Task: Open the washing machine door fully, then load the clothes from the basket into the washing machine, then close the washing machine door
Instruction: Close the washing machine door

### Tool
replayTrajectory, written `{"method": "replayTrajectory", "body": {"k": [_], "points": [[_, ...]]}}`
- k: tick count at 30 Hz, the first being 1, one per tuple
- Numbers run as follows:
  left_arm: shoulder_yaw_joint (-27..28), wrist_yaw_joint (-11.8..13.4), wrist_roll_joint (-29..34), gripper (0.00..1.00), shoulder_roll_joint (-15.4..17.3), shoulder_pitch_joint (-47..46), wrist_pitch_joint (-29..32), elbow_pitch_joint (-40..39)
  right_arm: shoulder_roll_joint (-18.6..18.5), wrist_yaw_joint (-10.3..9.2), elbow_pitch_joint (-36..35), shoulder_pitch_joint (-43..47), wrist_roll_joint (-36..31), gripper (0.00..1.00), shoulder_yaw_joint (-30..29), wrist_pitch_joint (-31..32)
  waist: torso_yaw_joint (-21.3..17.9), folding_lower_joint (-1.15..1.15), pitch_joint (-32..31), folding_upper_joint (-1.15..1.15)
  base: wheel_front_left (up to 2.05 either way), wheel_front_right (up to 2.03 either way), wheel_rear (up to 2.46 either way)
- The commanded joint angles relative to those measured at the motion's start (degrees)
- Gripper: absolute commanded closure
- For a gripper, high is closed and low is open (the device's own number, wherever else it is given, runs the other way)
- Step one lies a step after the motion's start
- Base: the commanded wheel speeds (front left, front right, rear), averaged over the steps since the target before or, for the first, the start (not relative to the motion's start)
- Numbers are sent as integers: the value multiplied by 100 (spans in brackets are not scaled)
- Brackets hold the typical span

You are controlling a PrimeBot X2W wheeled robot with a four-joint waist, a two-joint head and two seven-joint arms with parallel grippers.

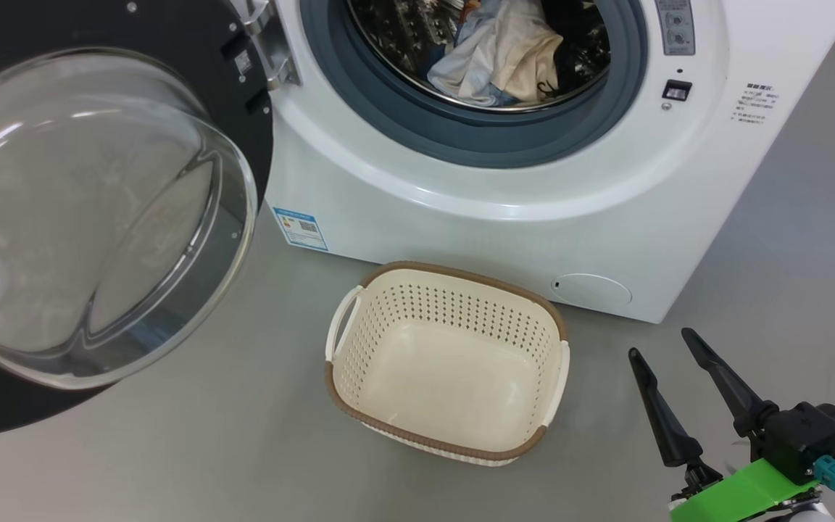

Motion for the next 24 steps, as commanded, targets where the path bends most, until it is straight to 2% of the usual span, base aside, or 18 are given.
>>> {"method": "replayTrajectory", "body": {"k": [1, 14, 24], "points": [[24, -81, 9, 100, 391, -97, 72, -111, -90, 9, -140, -177, -51, 0, 142, -27, -28, 0, 31, 0, 0, 0, 0], [-153, -145, 72, 100, 428, -84, 290, 16, -110, 9, -140, -225, -76, 0, 132, -27, -105, 0, 120, 0, 0, 0, 0], [-482, -147, 245, 100, 541, 27, 677, 7, -131, 9, -132, -239, -80, 0, 147, -27, -99, 0, 129, 0, 0, 0, 0]]}}
